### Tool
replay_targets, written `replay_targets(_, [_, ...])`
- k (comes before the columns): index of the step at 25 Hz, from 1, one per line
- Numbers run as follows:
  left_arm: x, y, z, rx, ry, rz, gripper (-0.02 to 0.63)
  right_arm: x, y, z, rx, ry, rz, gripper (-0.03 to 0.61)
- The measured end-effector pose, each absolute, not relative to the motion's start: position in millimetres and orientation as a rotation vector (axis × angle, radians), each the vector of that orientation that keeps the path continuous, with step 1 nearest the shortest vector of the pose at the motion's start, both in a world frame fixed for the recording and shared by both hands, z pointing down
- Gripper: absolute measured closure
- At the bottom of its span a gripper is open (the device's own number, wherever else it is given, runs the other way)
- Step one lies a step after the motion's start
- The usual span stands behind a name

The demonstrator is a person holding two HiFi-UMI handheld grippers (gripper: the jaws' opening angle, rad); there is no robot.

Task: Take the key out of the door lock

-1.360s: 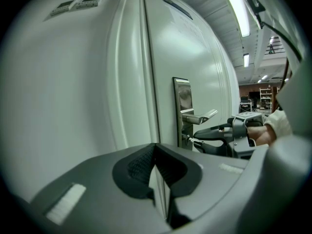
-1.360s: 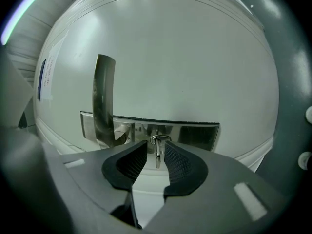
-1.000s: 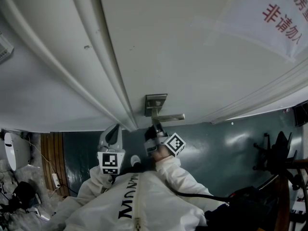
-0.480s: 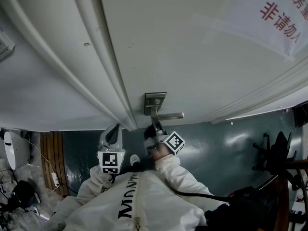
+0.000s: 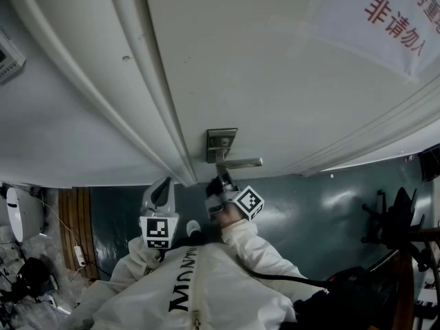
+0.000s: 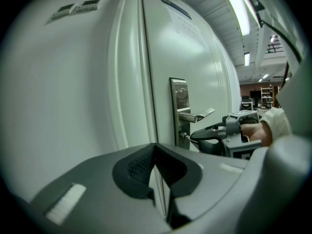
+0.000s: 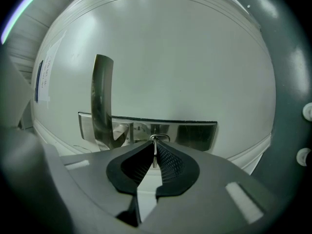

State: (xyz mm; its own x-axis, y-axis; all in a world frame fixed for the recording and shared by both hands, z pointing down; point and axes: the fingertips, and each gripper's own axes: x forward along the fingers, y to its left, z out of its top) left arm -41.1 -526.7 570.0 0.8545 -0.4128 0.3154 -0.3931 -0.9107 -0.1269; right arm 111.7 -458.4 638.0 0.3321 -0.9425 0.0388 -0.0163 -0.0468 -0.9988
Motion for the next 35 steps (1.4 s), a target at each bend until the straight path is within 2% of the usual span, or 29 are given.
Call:
replay_targets(21, [-35.5,-513.7,568.3,-2.974,0.606,-0.498,0.614,86.7,-431.8,629.0,-1.514,1.112,-0.968,0.566])
replay_targets(29, [-25.9,-510.7,566.7,-2.984,0.603,-0.482,0.614,83.0,-408.9,624.1,-1.853,1.399,-0.954,0.566])
replay_targets(35, [-17.5,-505.6,566.4,-2.994,0.597,-0.471,0.614,75.0,-396.8,601.1,-2.296,1.741,-0.771,0.566])
